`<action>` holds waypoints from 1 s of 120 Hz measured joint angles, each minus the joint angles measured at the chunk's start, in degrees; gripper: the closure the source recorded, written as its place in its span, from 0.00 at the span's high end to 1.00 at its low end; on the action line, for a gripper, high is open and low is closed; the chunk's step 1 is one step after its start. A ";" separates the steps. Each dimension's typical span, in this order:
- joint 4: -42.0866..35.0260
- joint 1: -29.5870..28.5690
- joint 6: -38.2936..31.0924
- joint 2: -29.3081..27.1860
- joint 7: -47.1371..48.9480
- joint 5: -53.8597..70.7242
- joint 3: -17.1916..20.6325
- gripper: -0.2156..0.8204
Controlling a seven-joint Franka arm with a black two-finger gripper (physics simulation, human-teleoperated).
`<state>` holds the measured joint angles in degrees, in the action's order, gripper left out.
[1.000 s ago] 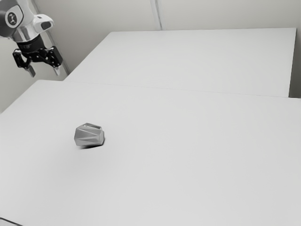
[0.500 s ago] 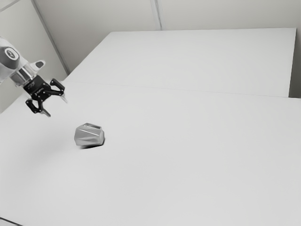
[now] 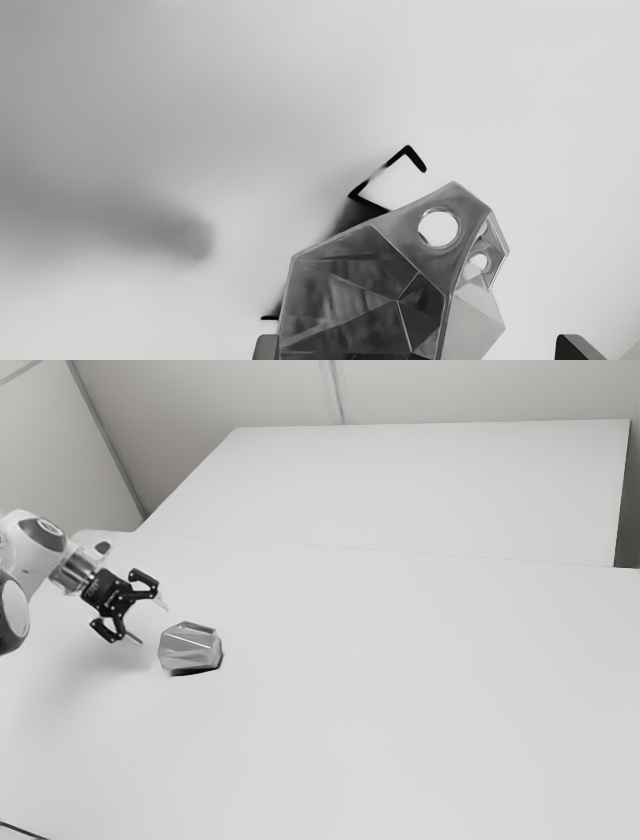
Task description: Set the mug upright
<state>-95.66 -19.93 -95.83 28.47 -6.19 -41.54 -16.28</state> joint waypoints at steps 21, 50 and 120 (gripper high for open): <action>0.51 0.55 -0.49 1.82 -2.65 -4.83 -0.07 0.79; -3.11 1.62 -0.74 2.07 -5.11 -12.53 0.33 0.79; -3.61 3.14 -0.49 1.62 -7.88 -14.21 0.46 0.09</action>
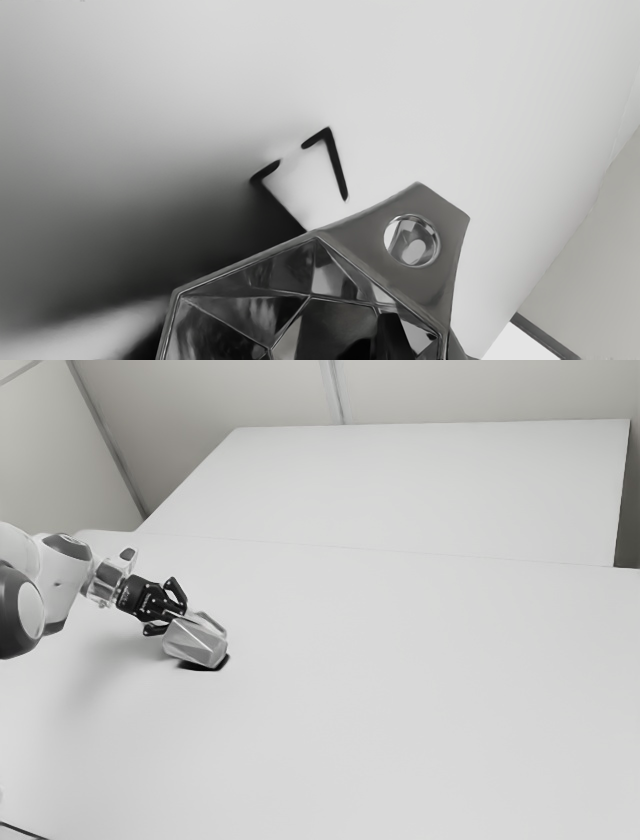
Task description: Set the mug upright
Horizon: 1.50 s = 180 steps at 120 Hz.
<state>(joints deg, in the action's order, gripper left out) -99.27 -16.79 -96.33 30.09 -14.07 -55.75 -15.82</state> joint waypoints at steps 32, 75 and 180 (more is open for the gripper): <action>0.54 2.93 -0.20 -5.25 0.09 7.44 0.21 0.05; -6.56 15.44 -11.82 -18.93 4.96 35.60 5.91 0.03; -22.51 23.26 -45.15 -22.15 27.31 55.92 11.09 0.03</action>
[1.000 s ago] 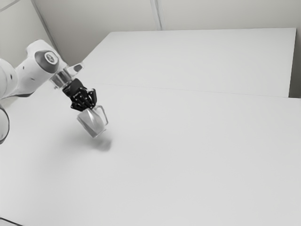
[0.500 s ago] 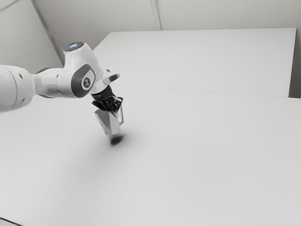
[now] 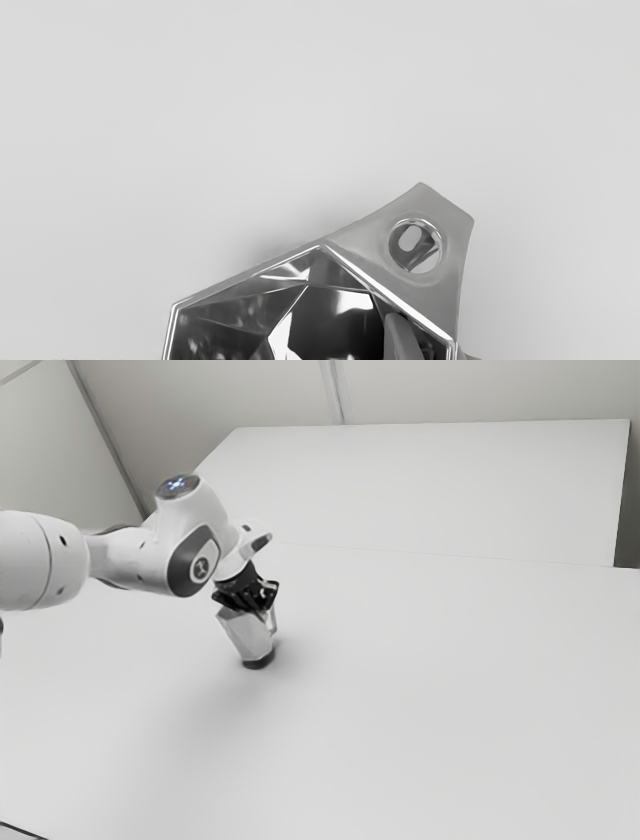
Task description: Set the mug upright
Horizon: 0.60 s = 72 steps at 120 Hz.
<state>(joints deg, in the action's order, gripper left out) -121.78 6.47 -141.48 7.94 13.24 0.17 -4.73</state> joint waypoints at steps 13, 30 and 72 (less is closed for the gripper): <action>0.02 -0.02 -0.37 0.83 1.70 0.04 0.06 0.03; 0.23 -0.09 -0.27 0.68 2.88 0.62 0.44 0.33; 7.55 1.40 9.71 -5.09 4.65 3.91 0.49 0.70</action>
<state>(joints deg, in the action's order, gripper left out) -114.23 7.86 -131.76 2.85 17.89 4.08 -4.23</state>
